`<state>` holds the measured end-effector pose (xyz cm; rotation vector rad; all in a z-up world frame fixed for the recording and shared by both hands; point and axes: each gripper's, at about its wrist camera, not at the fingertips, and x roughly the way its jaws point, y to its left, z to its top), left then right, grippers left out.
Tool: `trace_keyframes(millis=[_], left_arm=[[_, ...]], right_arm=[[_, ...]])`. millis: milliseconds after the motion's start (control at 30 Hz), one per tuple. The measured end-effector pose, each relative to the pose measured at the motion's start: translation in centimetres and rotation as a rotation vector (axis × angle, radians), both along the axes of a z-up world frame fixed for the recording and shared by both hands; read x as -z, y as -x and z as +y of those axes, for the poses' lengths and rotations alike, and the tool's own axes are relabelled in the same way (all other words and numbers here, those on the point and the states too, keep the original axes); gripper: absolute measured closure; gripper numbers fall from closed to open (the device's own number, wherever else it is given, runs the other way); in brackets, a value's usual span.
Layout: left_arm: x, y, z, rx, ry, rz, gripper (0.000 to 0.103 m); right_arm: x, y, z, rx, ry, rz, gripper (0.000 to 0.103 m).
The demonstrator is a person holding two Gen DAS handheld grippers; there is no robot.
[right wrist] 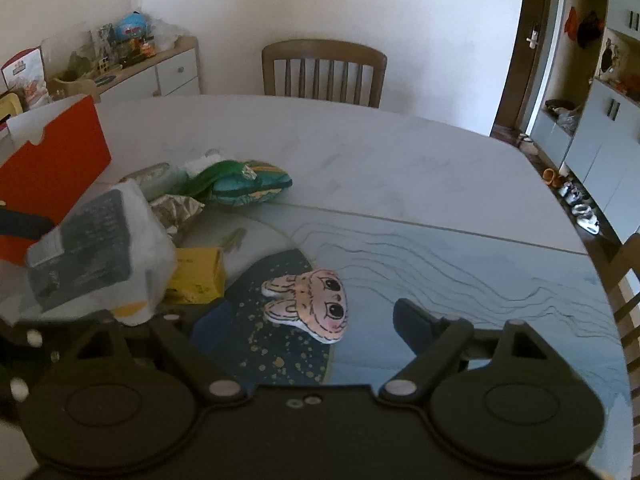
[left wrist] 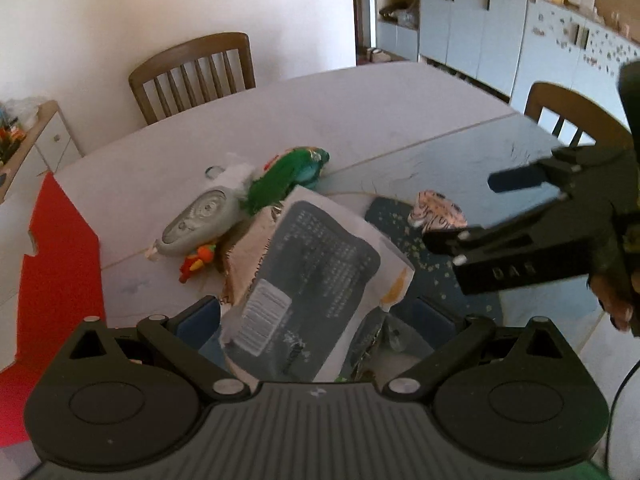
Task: Organize objects
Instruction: 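Grasp the grey snack bag with the left tool while the right grasps the bunny plush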
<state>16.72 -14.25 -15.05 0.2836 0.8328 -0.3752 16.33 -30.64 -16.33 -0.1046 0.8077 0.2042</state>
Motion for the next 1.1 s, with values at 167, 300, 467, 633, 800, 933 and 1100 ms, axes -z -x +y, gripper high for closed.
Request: trace_keyframes(millis=[167, 300, 467, 633, 800, 933, 1100], left_arm=[[1.1, -0.1, -0.4, -0.023, -0.021, -0.002, 0.0], [1.4, 0.2, -0.4, -0.033, -0.022, -0.017, 0.001], [1.3, 0.1, -0.1, -0.039, -0.012, -0.021, 0.013], [0.8, 0.3, 0.1, -0.051, 0.008, -0.015, 0.026], [0.2, 0.1, 0.5, -0.076, 0.053, 0.013, 0.043], [-0.1, 0.0, 1.5, -0.113, 0.114, 0.038, 0.055], [-0.7, 0.5, 2.7, -0.13, 0.169, 0.047, 0.07]], right_arm=[[1.1, -1.3, -0.1, 0.004, -0.01, 0.024, 0.02], [1.9, -1.9, -0.2, 0.006, -0.03, 0.041, 0.028], [2.2, -2.2, -0.2, 0.005, -0.044, 0.048, 0.038], [2.3, -2.3, 0.0, 0.006, -0.054, 0.052, 0.051], [2.0, -2.1, 0.0, 0.021, -0.054, 0.04, 0.053], [1.5, -1.7, 0.0, 0.025, -0.067, 0.029, 0.053], [0.2, -0.6, 0.2, 0.036, -0.07, 0.014, 0.053]])
